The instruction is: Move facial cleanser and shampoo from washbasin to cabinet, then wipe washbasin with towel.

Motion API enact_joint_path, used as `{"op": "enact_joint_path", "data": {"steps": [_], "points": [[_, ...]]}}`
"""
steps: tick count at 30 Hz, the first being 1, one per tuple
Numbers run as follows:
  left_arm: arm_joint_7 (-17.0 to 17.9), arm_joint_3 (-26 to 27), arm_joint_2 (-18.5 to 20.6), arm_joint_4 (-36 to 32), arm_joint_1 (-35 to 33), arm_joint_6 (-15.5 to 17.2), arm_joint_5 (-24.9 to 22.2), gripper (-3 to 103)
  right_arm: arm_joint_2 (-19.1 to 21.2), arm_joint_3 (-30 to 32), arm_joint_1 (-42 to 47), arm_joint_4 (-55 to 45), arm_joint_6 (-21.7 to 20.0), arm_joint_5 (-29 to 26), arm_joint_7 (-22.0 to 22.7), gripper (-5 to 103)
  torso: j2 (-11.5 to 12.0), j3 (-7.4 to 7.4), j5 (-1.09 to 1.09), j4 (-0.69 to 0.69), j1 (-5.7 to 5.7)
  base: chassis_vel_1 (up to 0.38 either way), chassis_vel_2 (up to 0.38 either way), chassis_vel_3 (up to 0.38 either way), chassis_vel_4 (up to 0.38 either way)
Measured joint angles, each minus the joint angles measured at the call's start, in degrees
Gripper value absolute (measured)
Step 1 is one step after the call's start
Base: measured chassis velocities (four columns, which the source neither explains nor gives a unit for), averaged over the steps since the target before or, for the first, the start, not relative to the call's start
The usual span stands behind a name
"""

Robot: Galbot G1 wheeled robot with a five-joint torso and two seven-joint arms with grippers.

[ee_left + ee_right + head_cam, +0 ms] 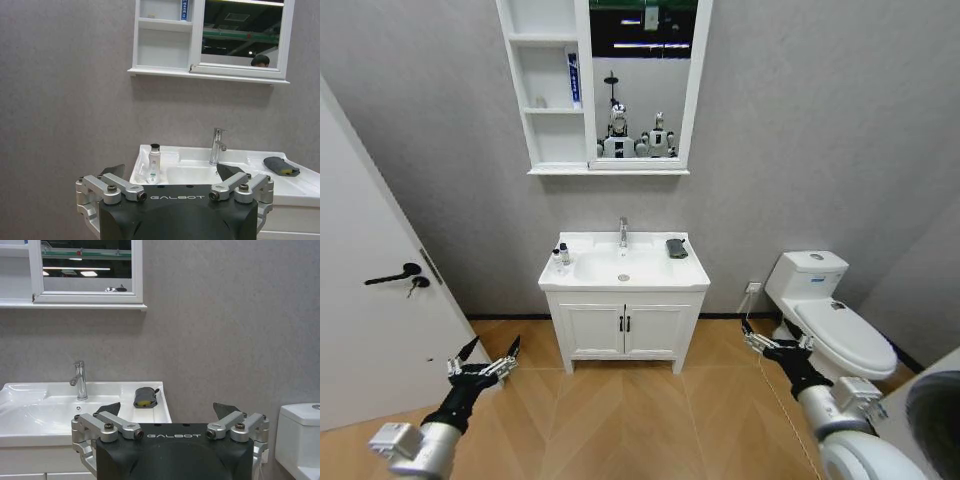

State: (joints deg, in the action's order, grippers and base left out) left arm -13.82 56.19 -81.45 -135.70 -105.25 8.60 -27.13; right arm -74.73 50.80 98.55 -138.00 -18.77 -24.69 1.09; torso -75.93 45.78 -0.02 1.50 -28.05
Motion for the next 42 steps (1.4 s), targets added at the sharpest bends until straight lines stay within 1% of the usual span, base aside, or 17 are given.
{"op": "enact_joint_path", "data": {"steps": [10,13,14,18,19,21,25,27,28,30,31,33,35,36,38,40,42], "points": [[-0.1,-0.4,-0.4,0.0,-0.1,0.0,0.5,100,0.0,0.0,0.0,0.4,0.3,0.0,-0.2,100,0.0,0.0,-0.02,0.01,0.0,-0.196,0.195,0.199,-0.201],[-0.1,-0.4,-0.5,0.0,-0.1,0.0,0.6,100,0.0,0.0,0.0,0.6,0.4,0.0,-0.2,100,0.0,0.0,0.02,0.0,0.0,-0.212,0.227,0.22,-0.238],[-0.1,-0.6,-0.5,0.0,0.0,0.0,0.7,100,0.0,0.0,-0.1,0.7,0.4,0.0,-0.3,100,0.0,0.01,-0.02,0.0,-0.02,-0.221,0.232,0.216,-0.218],[-0.1,-1.0,-0.6,0.1,0.2,0.0,1.0,100,0.0,0.0,0.0,0.8,0.6,0.0,-0.3,100,0.0,0.0,0.01,0.01,0.0,-0.223,0.231,0.218,-0.209],[-0.1,-1.2,-0.7,0.1,0.2,0.0,1.2,100,0.0,0.0,0.0,0.9,0.6,0.0,-0.3,100,0.0,0.0,-0.02,0.01,-0.01,-0.222,0.205,0.183,-0.197],[-0.1,-1.7,-0.9,0.2,0.3,0.0,1.5,100,0.1,0.0,0.0,1.2,1.2,0.0,-0.1,100,0.0,0.0,0.02,0.0,0.0,-0.186,0.19,0.208,-0.207],[0.9,-2.8,-1.0,0.6,1.1,0.2,2.2,100,0.1,-0.1,-0.4,1.8,1.7,0.0,0.6,100,0.0,0.02,0.0,0.0,-0.04,-0.163,0.165,0.187,-0.138],[3.2,-4.7,-1.1,1.1,2.5,0.9,3.0,100,0.1,-0.2,-0.6,2.0,1.7,0.1,0.7,100,0.0,0.02,0.0,-0.01,-0.05,-0.098,0.107,0.099,-0.052],[3.2,-4.7,-1.1,1.1,2.5,0.9,3.0,100,0.1,-0.2,-0.6,2.0,1.7,0.1,0.7,100,0.0,0.02,0.0,-0.01,-0.05,-0.066,0.073,0.099,-0.025],[4.7,-6.3,-1.1,2.4,4.8,1.2,4.6,100,0.1,-0.4,-0.7,2.2,1.7,0.2,0.7,100,0.0,0.01,0.0,0.01,-0.04,-0.033,0.008,0.016,-0.012],[5.0,-7.1,-1.1,3.5,6.5,1.3,5.9,100,0.1,-0.5,-0.8,2.3,1.7,0.2,0.7,100,0.0,0.0,-0.01,0.01,-0.01,0.0,0.0,0.0,0.0],[5.1,-7.5,-1.1,4.2,7.6,1.3,6.5,100,0.0,-0.5,-0.8,2.3,1.8,0.2,0.7,100,0.0,0.0,-0.01,0.01,0.01,0.0,0.0,0.0,0.0],[6.4,-8.8,-0.6,7.1,11.7,1.9,8.5,100,-0.1,-0.4,-0.7,2.6,2.1,0.2,0.6,100,0.0,-0.01,-0.01,0.01,0.04,0.056,-0.033,-0.047,0.034],[6.4,-8.8,-0.6,7.1,11.7,1.9,8.5,100,-0.1,-0.4,-0.7,2.6,2.1,0.2,0.6,100,0.0,-0.01,-0.01,0.01,0.04,0.056,-0.03,-0.047,0.034],[7.1,-9.8,0.5,10.1,15.4,2.6,10.1,100,-0.1,-0.3,-0.4,3.5,2.8,0.3,0.4,100,0.0,-0.01,-0.02,0.02,0.04,0.0,0.0,0.0,0.0],[7.7,-10.1,1.1,11.2,16.6,3.2,10.4,100,0.1,-0.6,-0.7,4.0,2.9,0.3,0.3,100,0.0,-0.01,-0.01,0.03,0.04,0.0,0.0,0.0,0.0],[8.9,-10.9,2.2,12.6,18.0,4.0,10.5,100,0.8,-1.5,-2.0,5.3,3.0,0.4,-0.1,100,0.0,0.0,0.0,-0.01,0.02,0.0,0.0,0.0,0.0]]}}
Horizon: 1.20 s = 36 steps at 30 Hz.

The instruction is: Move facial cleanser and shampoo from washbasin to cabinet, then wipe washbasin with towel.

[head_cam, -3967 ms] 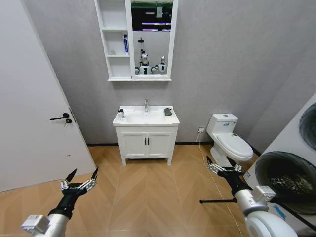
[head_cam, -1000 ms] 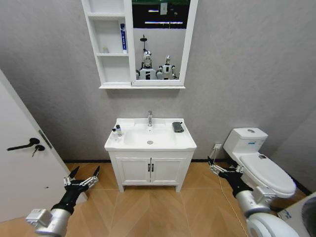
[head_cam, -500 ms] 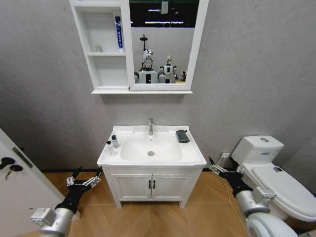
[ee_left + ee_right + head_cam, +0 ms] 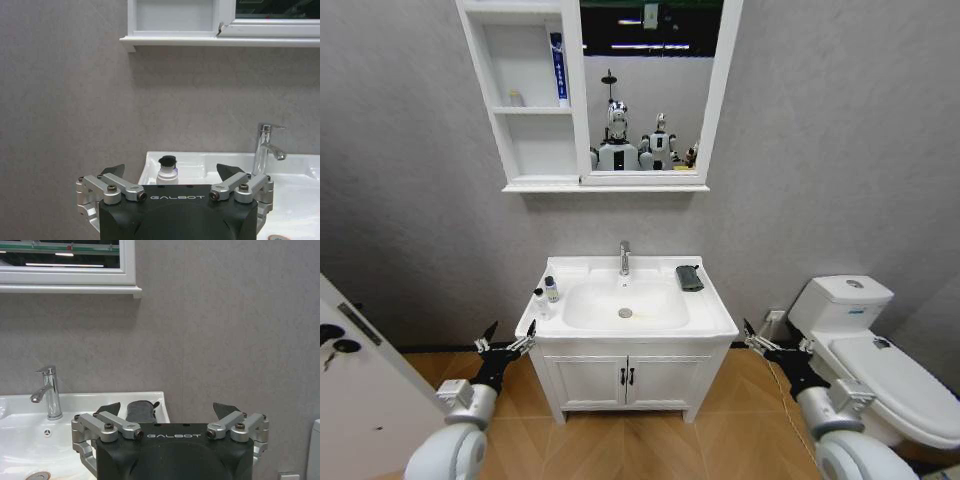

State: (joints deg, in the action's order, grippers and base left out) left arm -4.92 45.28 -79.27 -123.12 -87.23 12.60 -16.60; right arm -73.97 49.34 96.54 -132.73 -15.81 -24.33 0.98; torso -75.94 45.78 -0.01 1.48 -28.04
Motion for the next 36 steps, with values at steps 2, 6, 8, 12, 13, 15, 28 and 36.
{"op": "enact_joint_path", "data": {"steps": [2,6,8,12,13,15,28,36], "points": [[0.9,-0.6,0.5,0.6,0.7,0.4,0.0,100,0.3,-0.3,-0.5,0.5,0.0,0.0,-0.1,100,0.0,0.0,0.01,0.0,-0.01,0.0,0.0,0.0,0.0],[3.5,-4.2,2.2,3.1,3.9,2.0,-0.2,100,1.2,-0.9,-2.3,2.5,0.0,0.0,-0.7,100,0.0,0.01,0.0,0.01,-0.03,0.0,0.0,0.0,0.0],[4.9,-7.7,3.1,5.3,6.7,2.7,-0.2,100,1.6,-0.9,-3.0,3.5,0.0,-0.2,-0.8,100,0.0,0.01,0.0,0.01,-0.02,0.0,0.0,0.0,0.0],[6.2,-12.2,3.4,9.3,10.0,2.8,0.3,100,1.7,-0.5,-3.5,4.9,0.2,-0.4,-0.9,100,0.0,0.0,0.0,0.03,-0.02,0.0,0.0,0.0,0.0],[6.2,-12.2,3.4,9.3,10.0,2.8,0.3,100,1.7,-0.5,-3.5,4.9,0.2,-0.4,-0.9,100,0.0,0.0,0.0,0.03,-0.02,0.0,0.0,0.0,0.0],[6.8,-14.1,3.1,11.9,12.1,2.6,1.0,100,1.7,-0.5,-3.9,5.9,0.4,-0.4,-0.9,100,0.0,0.01,0.0,0.02,-0.02,0.0,0.0,0.0,0.0],[10.3,-14.3,2.8,23.5,22.4,1.4,3.0,100,1.5,-0.5,-4.9,7.9,1.2,-0.1,-0.9,100,0.0,0.01,0.0,0.01,-0.02,0.0,0.0,0.0,0.0],[10.1,-14.1,2.8,28.6,25.5,1.3,3.2,103,1.3,-0.4,-5.0,8.1,1.6,0.2,-0.8,100,0.0,0.01,0.0,0.01,-0.02,0.0,0.0,0.0,0.0]]}}
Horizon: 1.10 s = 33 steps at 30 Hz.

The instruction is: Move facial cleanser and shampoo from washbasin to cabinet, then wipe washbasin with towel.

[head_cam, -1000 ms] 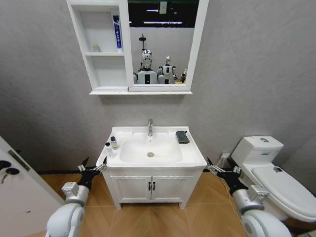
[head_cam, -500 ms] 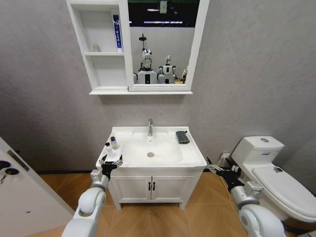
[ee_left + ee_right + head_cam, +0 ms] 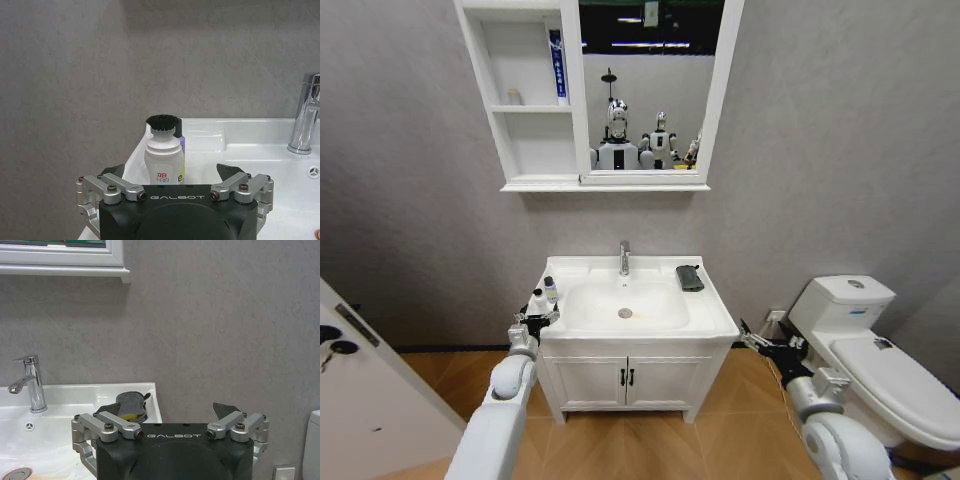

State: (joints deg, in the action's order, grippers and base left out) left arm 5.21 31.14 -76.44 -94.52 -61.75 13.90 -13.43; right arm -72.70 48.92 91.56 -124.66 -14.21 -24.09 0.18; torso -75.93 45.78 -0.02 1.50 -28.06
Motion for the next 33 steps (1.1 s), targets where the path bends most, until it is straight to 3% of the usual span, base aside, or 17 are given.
{"op": "enact_joint_path", "data": {"steps": [7,11,13,15,16,18,20,22,28,33], "points": [[-0.5,-0.1,-0.3,1.4,0.5,-0.5,0.1,85,-0.1,0.1,0.3,-0.3,0.1,0.0,0.3,100,0.0,0.0,0.0,0.0,0.01,0.0,0.0,0.0,0.0],[-0.7,0.1,-0.5,2.3,0.8,-0.9,0.3,69,-0.1,0.2,0.4,-0.6,0.2,-0.1,0.4,100,0.0,0.0,0.0,0.0,0.01,0.0,0.0,0.0,0.0],[-0.7,0.2,-0.6,2.6,1.0,-1.0,0.3,69,-0.1,0.2,0.5,-0.6,0.3,-0.1,0.4,100,0.0,0.0,0.0,-0.01,0.01,0.0,0.0,0.0,0.0],[-0.9,0.4,-0.8,3.6,1.8,-1.1,0.4,53,-0.5,0.0,1.0,-0.8,0.6,0.0,0.3,100,0.0,-0.01,0.0,0.0,0.01,0.0,0.0,0.0,0.0],[-0.9,0.4,-0.8,3.6,1.8,-1.1,0.4,53,-0.5,0.0,1.0,-0.8,0.6,0.0,0.3,100,0.0,-0.01,0.0,0.0,0.01,0.0,0.0,0.0,0.0],[-1.1,0.4,-1.0,4.5,2.7,-1.2,0.5,42,-0.7,-0.1,1.5,-1.0,0.9,0.3,0.1,100,0.0,0.0,0.0,0.0,0.01,0.0,0.0,0.0,0.0],[-1.1,0.4,-1.1,4.8,2.9,-1.2,0.5,42,-0.6,-0.1,1.6,-1.1,0.9,0.3,0.1,100,0.0,0.0,0.0,0.01,0.01,0.0,0.0,0.0,0.0],[-1.1,0.6,-1.1,4.7,3.2,-1.2,0.5,29,-0.2,0.2,1.3,-1.2,0.9,0.2,0.1,100,0.0,0.0,0.0,0.01,0.01,0.0,0.0,0.0,0.0],[0.3,1.4,1.2,-2.0,0.3,1.5,-2.3,28,0.1,0.2,0.5,-1.2,0.6,0.1,0.4,100,0.0,0.0,-0.03,0.01,0.01,0.0,0.0,0.0,0.0],[5.7,3.2,7.4,-15.0,-2.7,7.0,-8.9,28,-0.3,-0.7,0.5,-1.1,0.6,0.9,0.3,100,0.0,-0.01,0.0,-0.02,0.01,0.0,0.0,0.0,0.0]]}}
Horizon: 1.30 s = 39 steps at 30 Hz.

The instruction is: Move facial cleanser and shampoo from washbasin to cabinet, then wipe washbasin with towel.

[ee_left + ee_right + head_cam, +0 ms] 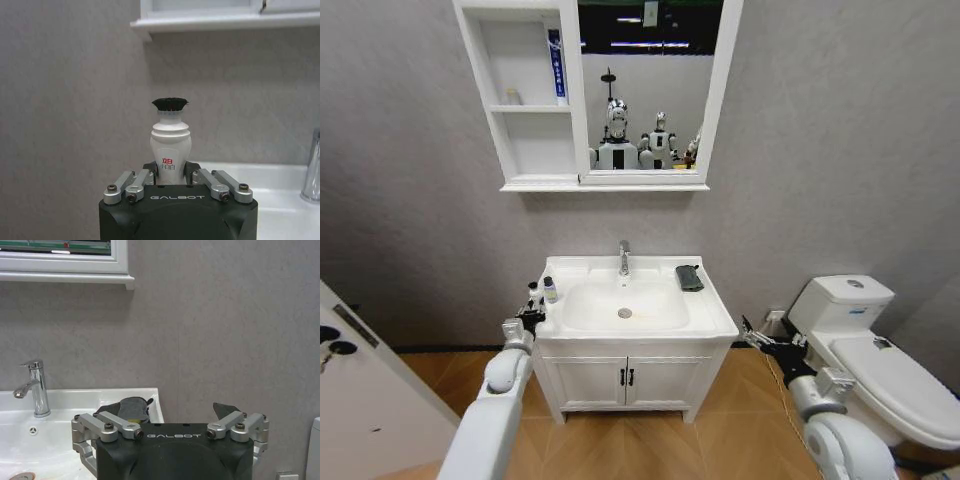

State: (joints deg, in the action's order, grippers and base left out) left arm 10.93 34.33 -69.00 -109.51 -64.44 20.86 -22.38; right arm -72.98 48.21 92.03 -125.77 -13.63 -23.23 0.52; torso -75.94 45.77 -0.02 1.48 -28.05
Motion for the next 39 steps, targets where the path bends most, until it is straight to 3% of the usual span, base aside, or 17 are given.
{"op": "enact_joint_path", "data": {"steps": [3,7,10,17,21,25,27,31,34,37,39], "points": [[4.1,0.2,5.6,-6.6,0.9,5.4,-6.0,28,-0.1,-0.7,-0.1,0.5,0.1,0.4,-0.2,100,0.0,0.0,-0.01,0.01,0.0,0.0,0.0,0.0,0.0],[7.1,-1.0,10.1,-10.7,2.7,9.1,-11.0,28,-0.1,-1.1,-0.6,0.8,0.1,0.5,-0.3,100,0.0,0.0,-0.01,0.02,0.0,0.0,0.0,0.0,0.0],[10.1,-2.3,16.7,-15.1,5.7,12.8,-18.7,28,-0.1,-1.6,-0.9,1.2,0.5,1.2,-0.3,100,0.0,0.0,-0.01,0.02,0.0,0.0,0.0,0.0,0.0],[13.3,-4.8,23.2,-14.6,13.9,15.5,-26.2,28,0.1,-2.4,-0.6,1.2,0.8,1.6,-0.7,100,0.0,0.0,-0.02,0.02,0.0,0.0,0.0,0.0,0.0],[14.7,-10.7,28.0,-9.5,27.0,16.4,-30.6,28,0.4,-2.5,-1.3,1.5,0.8,1.6,-0.8,100,0.0,0.01,0.01,0.02,-0.01,0.0,0.0,0.0,0.0],[15.8,-15.2,28.6,-6.3,34.2,16.7,-32.3,28,0.5,-2.4,-1.4,1.7,0.8,1.3,-0.9,100,0.0,0.01,-0.02,0.01,-0.01,0.0,0.0,0.0,0.0],[17.1,-21.5,28.1,-2.8,42.6,17.0,-34.5,28,0.8,-2.1,-1.4,2.4,1.3,0.9,-1.1,100,0.0,0.01,0.0,0.02,-0.01,0.0,0.0,0.0,0.0],[17.7,-26.8,26.9,0.6,49.2,17.2,-35.3,28,1.0,-1.6,-1.4,3.0,1.7,0.4,-1.4,100,0.0,0.01,0.02,0.02,-0.01,0.0,0.0,0.0,0.0],[18.1,-32.5,23.4,7.5,57.3,17.3,-35.6,28,1.1,-0.7,-1.3,3.9,2.4,-0.6,-1.6,100,0.0,0.01,0.0,0.02,-0.01,0.0,0.0,0.0,0.0],[17.7,-34.0,21.6,11.0,60.1,17.3,-35.3,28,1.1,-0.4,-1.2,4.3,2.9,-0.8,-1.7,100,0.0,0.01,0.01,0.03,-0.01,0.0,0.0,0.0,0.0],[15.2,-35.6,18.5,17.7,64.4,16.9,-32.7,28,1.2,0.3,-0.6,4.7,3.4,-1.6,-1.8,100,0.0,0.02,-0.01,0.03,-0.01,0.0,0.0,0.0,0.0]]}}
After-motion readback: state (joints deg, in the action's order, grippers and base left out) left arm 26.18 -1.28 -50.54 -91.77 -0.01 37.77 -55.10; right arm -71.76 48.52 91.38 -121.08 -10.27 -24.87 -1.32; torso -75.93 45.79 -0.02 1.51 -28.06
